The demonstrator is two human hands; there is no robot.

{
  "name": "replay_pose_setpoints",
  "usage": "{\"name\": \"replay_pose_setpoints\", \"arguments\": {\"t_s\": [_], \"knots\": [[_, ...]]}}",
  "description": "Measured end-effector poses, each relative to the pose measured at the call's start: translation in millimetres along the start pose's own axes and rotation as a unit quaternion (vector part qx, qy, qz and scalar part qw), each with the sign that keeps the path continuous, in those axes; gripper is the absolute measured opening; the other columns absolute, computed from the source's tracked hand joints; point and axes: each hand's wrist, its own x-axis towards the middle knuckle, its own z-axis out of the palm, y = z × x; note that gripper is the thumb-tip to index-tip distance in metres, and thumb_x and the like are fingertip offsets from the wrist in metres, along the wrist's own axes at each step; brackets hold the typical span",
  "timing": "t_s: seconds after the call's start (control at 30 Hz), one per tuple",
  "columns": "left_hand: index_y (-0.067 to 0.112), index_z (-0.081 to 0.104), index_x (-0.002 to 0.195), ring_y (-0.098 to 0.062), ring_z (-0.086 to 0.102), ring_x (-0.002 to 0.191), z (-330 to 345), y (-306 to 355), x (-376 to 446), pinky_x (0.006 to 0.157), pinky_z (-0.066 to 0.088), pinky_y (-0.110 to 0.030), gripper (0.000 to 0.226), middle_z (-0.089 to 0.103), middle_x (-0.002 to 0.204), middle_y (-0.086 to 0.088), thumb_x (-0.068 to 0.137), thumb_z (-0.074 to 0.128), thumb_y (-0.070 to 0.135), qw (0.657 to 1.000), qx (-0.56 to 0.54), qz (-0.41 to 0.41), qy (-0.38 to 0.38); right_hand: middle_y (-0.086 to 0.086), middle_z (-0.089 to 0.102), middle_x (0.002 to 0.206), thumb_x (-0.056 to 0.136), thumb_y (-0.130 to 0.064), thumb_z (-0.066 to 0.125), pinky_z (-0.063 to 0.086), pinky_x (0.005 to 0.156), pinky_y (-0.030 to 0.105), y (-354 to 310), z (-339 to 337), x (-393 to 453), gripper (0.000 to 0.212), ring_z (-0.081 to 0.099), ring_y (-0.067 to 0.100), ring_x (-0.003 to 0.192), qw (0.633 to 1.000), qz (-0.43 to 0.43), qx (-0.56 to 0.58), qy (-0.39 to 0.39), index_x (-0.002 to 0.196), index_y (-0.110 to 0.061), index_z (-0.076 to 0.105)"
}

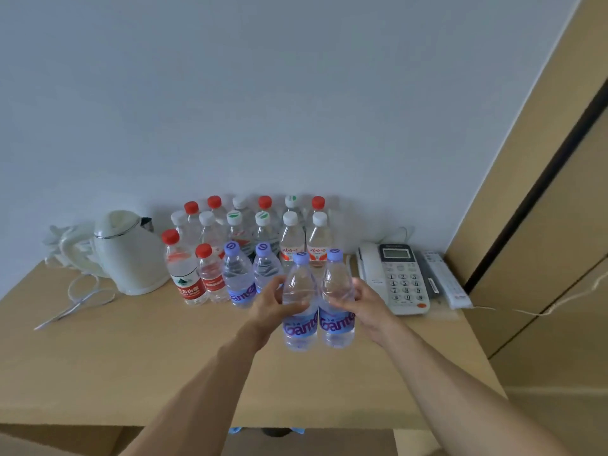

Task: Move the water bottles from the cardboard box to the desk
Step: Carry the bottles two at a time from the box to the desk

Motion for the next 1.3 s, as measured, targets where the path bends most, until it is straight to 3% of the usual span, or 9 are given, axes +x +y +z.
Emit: {"name": "replay_pose_setpoints", "arguments": {"t_s": [0.17, 0.47, 0.67, 0.73, 0.87, 0.97, 1.03, 1.13, 1.3], "knots": [[0.027, 0.058, 0.119, -0.016, 0.073, 0.096, -11, -11, 8, 0.078, 0.058, -0.026, 0.06, 0.076, 0.103, 0.003, 0.072, 0.087, 0.002, 0.993, 0.109, 0.043, 0.011, -0.008, 0.077, 0.101, 0.068, -0.003, 0.089, 0.054, 0.076, 0.022, 11, 1, 2, 0.058, 0.072, 0.006, 0.094, 0.998, -0.02, -0.056, 0.02, 0.115, -0.017, 0.059], [0.044, 0.054, 0.115, -0.006, 0.071, 0.096, -18, -19, 10, 0.085, 0.058, -0.029, 0.065, 0.072, 0.107, 0.016, 0.07, 0.088, 0.012, 0.981, 0.175, 0.078, 0.011, -0.003, 0.067, 0.124, 0.065, -0.011, 0.093, 0.051, 0.103, 0.047, 25, 6, 6, 0.067, 0.06, 0.016, 0.12, 0.986, -0.023, -0.156, 0.045, 0.117, -0.03, 0.055], [0.037, 0.052, 0.122, -0.01, 0.07, 0.099, -19, -27, 8, 0.091, 0.058, -0.04, 0.065, 0.07, 0.109, 0.017, 0.072, 0.086, 0.014, 0.977, 0.194, 0.09, 0.017, -0.017, 0.064, 0.121, 0.066, -0.01, 0.093, 0.052, 0.097, 0.031, 28, 9, 4, 0.064, 0.059, 0.006, 0.119, 0.984, -0.032, -0.169, 0.039, 0.108, -0.04, 0.054], [0.036, 0.052, 0.123, -0.013, 0.071, 0.1, -21, -30, 9, 0.092, 0.058, -0.043, 0.065, 0.071, 0.11, 0.014, 0.072, 0.086, 0.017, 0.975, 0.199, 0.095, 0.016, -0.013, 0.063, 0.124, 0.066, -0.01, 0.092, 0.052, 0.1, 0.035, 28, 8, 4, 0.065, 0.058, 0.007, 0.12, 0.981, -0.037, -0.187, 0.039, 0.108, -0.041, 0.053], [0.045, 0.049, 0.12, -0.004, 0.066, 0.105, -22, -29, 10, 0.093, 0.055, -0.031, 0.064, 0.066, 0.113, 0.024, 0.074, 0.087, 0.022, 0.968, 0.23, 0.104, 0.01, -0.019, 0.058, 0.119, 0.067, -0.016, 0.093, 0.05, 0.098, 0.031, 25, 8, 5, 0.068, 0.056, 0.005, 0.117, 0.97, -0.035, -0.238, 0.037, 0.11, -0.043, 0.047], [0.047, 0.047, 0.12, 0.003, 0.061, 0.106, -22, -25, 10, 0.093, 0.051, -0.026, 0.063, 0.063, 0.113, 0.027, 0.075, 0.087, 0.028, 0.953, 0.281, 0.11, 0.022, -0.028, 0.057, 0.11, 0.068, -0.022, 0.092, 0.047, 0.084, 0.015, 20, 9, 3, 0.068, 0.056, -0.004, 0.107, 0.963, -0.04, -0.266, 0.032, 0.112, -0.043, 0.045], [0.032, 0.052, 0.129, -0.004, 0.058, 0.108, -22, -17, 7, 0.091, 0.047, -0.022, 0.063, 0.059, 0.117, 0.019, 0.076, 0.087, 0.032, 0.938, 0.323, 0.119, 0.046, -0.028, 0.062, 0.108, 0.066, -0.026, 0.092, 0.044, 0.074, 0.006, 14, 9, 2, 0.064, 0.06, -0.011, 0.1, 0.959, -0.061, -0.277, 0.032, 0.109, -0.045, 0.049], [0.026, 0.055, 0.134, -0.005, 0.058, 0.102, -24, 5, 3, 0.083, 0.046, -0.017, 0.064, 0.056, 0.119, 0.014, 0.079, 0.084, 0.037, 0.909, 0.377, 0.165, 0.068, -0.022, 0.066, 0.11, 0.064, -0.035, 0.091, 0.044, 0.077, 0.011, 0, 10, 1, 0.058, 0.061, -0.007, 0.102, 0.945, -0.107, -0.305, 0.044, 0.109, -0.046, 0.055], [0.023, 0.063, 0.128, -0.011, 0.063, 0.081, -27, 47, 7, 0.078, 0.055, -0.034, 0.05, 0.062, 0.1, 0.009, 0.083, 0.082, 0.032, 0.854, 0.479, 0.198, 0.036, -0.016, 0.066, 0.1, 0.067, -0.038, 0.09, 0.045, 0.077, 0.021, -14, 10, 3, 0.047, 0.06, 0.003, 0.094, 0.905, -0.168, -0.388, 0.045, 0.102, -0.035, 0.059]]}}
